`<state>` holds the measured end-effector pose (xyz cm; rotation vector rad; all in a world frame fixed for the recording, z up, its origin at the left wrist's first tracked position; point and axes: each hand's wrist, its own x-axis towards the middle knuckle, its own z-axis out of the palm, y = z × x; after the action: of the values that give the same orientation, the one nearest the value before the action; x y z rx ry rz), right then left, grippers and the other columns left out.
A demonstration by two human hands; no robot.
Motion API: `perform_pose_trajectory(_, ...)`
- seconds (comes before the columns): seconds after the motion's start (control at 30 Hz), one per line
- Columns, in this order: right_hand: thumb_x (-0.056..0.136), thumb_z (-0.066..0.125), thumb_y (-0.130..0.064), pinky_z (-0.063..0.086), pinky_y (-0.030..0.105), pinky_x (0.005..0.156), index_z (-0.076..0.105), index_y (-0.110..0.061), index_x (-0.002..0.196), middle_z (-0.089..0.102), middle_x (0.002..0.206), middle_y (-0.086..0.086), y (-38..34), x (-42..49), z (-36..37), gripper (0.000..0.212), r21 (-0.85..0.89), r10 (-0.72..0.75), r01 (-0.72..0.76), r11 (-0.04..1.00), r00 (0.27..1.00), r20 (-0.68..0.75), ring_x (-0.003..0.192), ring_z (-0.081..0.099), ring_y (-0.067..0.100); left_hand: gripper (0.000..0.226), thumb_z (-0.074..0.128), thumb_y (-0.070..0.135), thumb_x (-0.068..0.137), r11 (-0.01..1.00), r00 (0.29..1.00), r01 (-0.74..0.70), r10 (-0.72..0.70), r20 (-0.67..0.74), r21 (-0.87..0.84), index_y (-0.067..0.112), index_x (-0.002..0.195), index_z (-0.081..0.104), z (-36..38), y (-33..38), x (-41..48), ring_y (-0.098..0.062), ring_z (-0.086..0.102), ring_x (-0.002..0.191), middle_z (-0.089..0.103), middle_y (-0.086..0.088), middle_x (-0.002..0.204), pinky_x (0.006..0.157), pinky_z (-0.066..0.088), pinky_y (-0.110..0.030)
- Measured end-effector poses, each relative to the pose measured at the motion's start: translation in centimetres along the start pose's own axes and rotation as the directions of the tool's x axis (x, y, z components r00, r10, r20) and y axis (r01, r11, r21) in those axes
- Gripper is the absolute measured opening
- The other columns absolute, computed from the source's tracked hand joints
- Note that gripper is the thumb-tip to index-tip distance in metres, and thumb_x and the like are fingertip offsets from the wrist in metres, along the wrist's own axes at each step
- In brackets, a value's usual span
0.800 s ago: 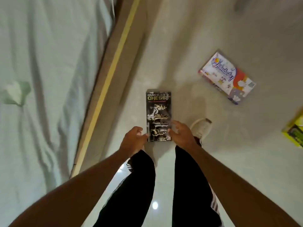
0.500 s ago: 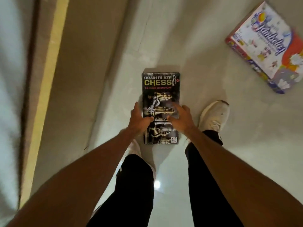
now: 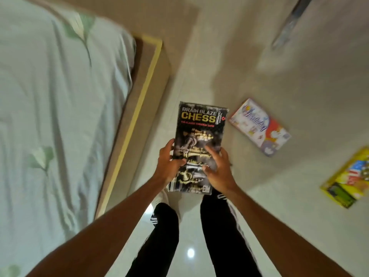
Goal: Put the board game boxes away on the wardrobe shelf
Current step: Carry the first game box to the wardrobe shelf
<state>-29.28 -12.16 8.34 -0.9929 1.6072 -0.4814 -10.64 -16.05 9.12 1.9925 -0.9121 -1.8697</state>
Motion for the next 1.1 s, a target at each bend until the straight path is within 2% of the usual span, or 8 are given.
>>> perform_pose_trajectory(0.17,0.075,0.065,-0.021,0.018,0.017,0.115,0.048,-0.025,0.137,0.036,0.135,0.015,-15.4,-7.6,-12.0,0.065,-0.139,-0.122,0.129,0.982,0.991,0.057,0.133,0.032,0.022,0.077,0.065,0.007,0.075,0.992,0.993,-0.119,0.120,-0.019,0.035,0.034,0.142,0.038,0.1,16.2,-13.4,-0.026,0.055,0.114,0.041,-0.008,0.138,0.080,0.055,-0.035)
perform_pose_trajectory(0.27,0.079,0.066,-0.015,0.023,0.020,0.115,0.045,-0.030,0.141,0.034,0.141,0.008,-22.8,-9.8,-18.4,0.067,-0.171,-0.146,0.162,0.972,0.984,0.098,0.134,0.026,0.012,0.081,0.068,0.011,0.073,0.976,0.976,-0.215,0.216,-0.033,0.041,0.034,0.144,0.036,0.2,23.8,-18.4,-0.026,0.059,0.110,0.047,-0.009,0.135,0.070,0.058,-0.025)
perform_pose_trajectory(0.4,0.082,0.066,-0.004,0.033,0.020,0.106,0.047,-0.028,0.138,0.025,0.138,0.002,-30.7,-9.2,-24.8,0.063,-0.205,-0.185,0.200,0.958,0.979,0.089,0.131,0.032,0.015,0.078,0.066,-0.004,0.082,0.937,0.935,-0.347,0.349,-0.065,0.032,0.031,0.145,0.035,0.5,31.4,-21.1,-0.019,0.059,0.103,0.051,-0.006,0.131,0.062,0.052,-0.012)
perform_pose_trajectory(0.5,0.082,0.069,-0.007,0.028,0.022,0.108,0.046,-0.027,0.138,0.022,0.142,0.006,-35.0,-6.2,-27.3,0.064,-0.252,-0.219,0.242,0.937,0.969,0.117,0.131,0.028,0.015,0.077,0.065,-0.005,0.083,0.921,0.916,-0.388,0.388,-0.101,0.026,0.030,0.145,0.036,-0.1,36.0,-19.8,-0.016,0.061,0.097,0.054,-0.006,0.126,0.061,0.051,-0.011)
perform_pose_trajectory(0.67,0.082,0.068,-0.007,0.022,0.027,0.111,0.044,-0.031,0.139,0.024,0.143,0.010,-41.9,2.5,-28.7,0.066,-0.315,-0.252,0.279,0.907,0.960,0.124,0.139,0.025,0.028,0.082,0.069,-0.002,0.078,0.893,0.881,-0.444,0.449,-0.147,0.069,0.031,0.145,0.035,-3.3,44.2,-13.8,-0.017,0.063,0.094,0.056,-0.006,0.121,0.065,0.057,-0.023)
perform_pose_trajectory(0.83,0.083,0.069,-0.014,0.028,0.042,0.116,0.040,-0.032,0.140,0.024,0.145,0.010,-51.7,12.6,-28.8,0.066,-0.368,-0.272,0.293,0.882,0.956,0.108,0.137,0.028,0.030,0.083,0.074,0.007,0.076,0.876,0.857,-0.470,0.482,-0.185,0.107,0.030,0.145,0.034,-8.8,54.2,-6.1,-0.017,0.062,0.094,0.055,-0.008,0.123,0.062,0.054,-0.019)
perform_pose_trajectory(0.93,0.084,0.070,-0.018,0.030,0.048,0.116,0.040,-0.033,0.140,0.023,0.146,0.009,-58.4,18.8,-28.7,0.065,-0.384,-0.294,0.322,0.865,0.947,0.132,0.138,0.026,0.031,0.086,0.077,0.016,0.076,0.857,0.825,-0.497,0.515,-0.232,0.133,0.030,0.148,0.031,-12.5,60.7,-2.6,-0.017,0.060,0.101,0.052,-0.006,0.124,0.072,0.055,-0.025)
perform_pose_trajectory(1.1,0.085,0.065,-0.013,0.029,0.044,0.116,0.044,-0.031,0.140,0.023,0.147,0.008,-68.8,27.6,-27.5,0.061,-0.447,-0.362,0.398,0.801,0.917,0.168,0.139,0.024,0.032,0.088,0.072,0.003,0.078,0.843,0.785,-0.498,0.539,-0.305,0.206,0.030,0.150,0.028,-19.5,69.2,2.2,-0.019,0.056,0.103,0.045,-0.007,0.117,0.081,0.055,-0.029)
